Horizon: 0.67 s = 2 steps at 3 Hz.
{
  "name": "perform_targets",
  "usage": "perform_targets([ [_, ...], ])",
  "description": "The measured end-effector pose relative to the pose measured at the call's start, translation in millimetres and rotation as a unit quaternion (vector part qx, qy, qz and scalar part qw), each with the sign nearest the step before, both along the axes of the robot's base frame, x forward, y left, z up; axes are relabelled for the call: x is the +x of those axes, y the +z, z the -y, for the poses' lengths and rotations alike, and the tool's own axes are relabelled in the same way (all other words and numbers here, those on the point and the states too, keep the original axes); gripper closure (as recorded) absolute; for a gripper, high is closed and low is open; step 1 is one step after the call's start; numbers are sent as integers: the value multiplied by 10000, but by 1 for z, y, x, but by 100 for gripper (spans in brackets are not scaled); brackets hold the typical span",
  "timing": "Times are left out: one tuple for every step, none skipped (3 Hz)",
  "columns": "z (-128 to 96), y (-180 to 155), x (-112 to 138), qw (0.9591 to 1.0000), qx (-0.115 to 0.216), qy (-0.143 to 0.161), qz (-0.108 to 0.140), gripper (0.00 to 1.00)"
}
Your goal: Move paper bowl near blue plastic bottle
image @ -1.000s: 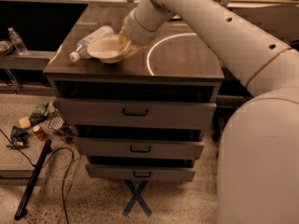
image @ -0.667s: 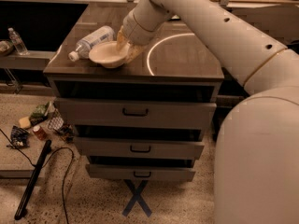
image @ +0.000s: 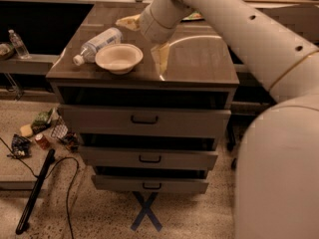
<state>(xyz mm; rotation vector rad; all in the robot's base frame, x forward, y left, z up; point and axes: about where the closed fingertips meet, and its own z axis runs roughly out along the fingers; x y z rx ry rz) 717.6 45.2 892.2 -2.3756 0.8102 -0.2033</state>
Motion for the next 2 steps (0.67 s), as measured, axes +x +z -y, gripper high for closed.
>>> perform_targets([
  [68, 52, -1, 9961, 85, -770, 421, 0],
  [138, 109, -13, 9784, 336, -1716, 1101, 0],
])
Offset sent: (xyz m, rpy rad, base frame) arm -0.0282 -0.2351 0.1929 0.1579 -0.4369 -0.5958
